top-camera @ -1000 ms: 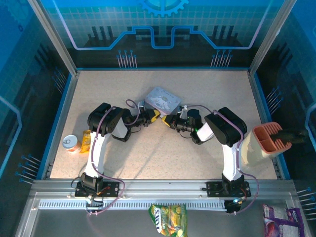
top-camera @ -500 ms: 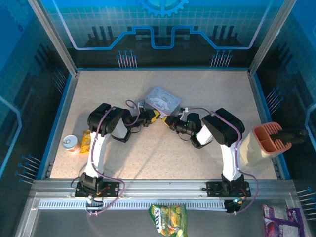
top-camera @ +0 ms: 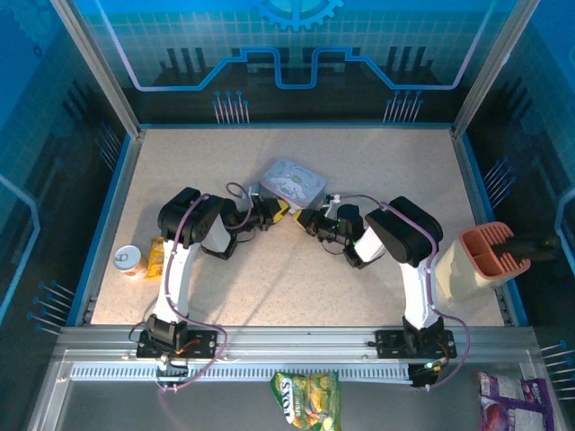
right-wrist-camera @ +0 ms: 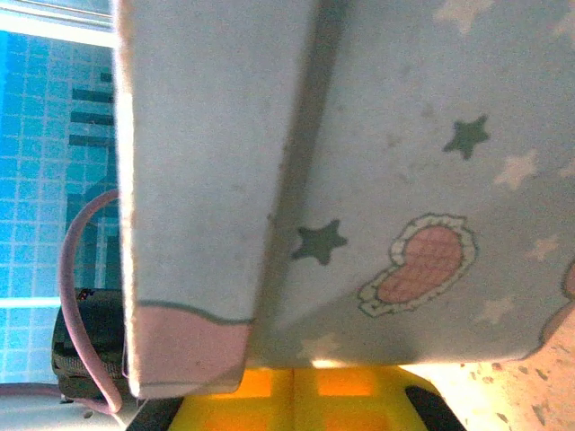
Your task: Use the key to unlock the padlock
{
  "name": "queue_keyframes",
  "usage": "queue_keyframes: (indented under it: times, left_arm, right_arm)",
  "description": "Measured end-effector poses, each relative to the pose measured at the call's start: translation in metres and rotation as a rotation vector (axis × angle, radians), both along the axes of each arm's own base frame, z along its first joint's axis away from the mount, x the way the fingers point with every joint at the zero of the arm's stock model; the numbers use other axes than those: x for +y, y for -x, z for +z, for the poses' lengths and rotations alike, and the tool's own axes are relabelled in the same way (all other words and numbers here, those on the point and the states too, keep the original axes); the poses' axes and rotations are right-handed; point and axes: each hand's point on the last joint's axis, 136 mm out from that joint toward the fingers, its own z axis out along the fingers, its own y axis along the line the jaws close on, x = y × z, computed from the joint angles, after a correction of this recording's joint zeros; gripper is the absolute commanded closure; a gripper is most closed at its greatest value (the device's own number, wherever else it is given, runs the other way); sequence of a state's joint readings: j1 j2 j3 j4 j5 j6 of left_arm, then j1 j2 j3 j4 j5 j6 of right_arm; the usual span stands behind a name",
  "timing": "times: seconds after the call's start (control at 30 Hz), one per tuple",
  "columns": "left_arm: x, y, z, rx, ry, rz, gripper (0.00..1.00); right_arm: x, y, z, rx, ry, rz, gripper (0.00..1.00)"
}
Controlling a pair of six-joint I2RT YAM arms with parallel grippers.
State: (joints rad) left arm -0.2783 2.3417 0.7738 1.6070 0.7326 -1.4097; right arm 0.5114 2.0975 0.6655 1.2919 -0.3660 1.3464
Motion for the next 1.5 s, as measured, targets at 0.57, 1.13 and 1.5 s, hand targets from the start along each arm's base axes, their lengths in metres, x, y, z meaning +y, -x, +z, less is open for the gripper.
queue_keyframes:
  times: [0.57,1.13,1.5]
  left_arm:
    - [0.003,-0.002,0.0,0.005,0.0,0.024,1.0]
    - [0.008,-0.007,0.0,0.011,-0.005,0.072,1.0]
    - [0.012,0.005,-0.001,0.007,-0.029,0.071,1.0]
  right_arm:
    - [0.007,0.0,0.004,0.054,0.011,-0.007,1.0]
    - [0.016,-0.006,0.002,0.071,-0.015,0.03,1.0]
    - [0.015,-0.001,0.001,0.095,-0.044,0.109,1.0]
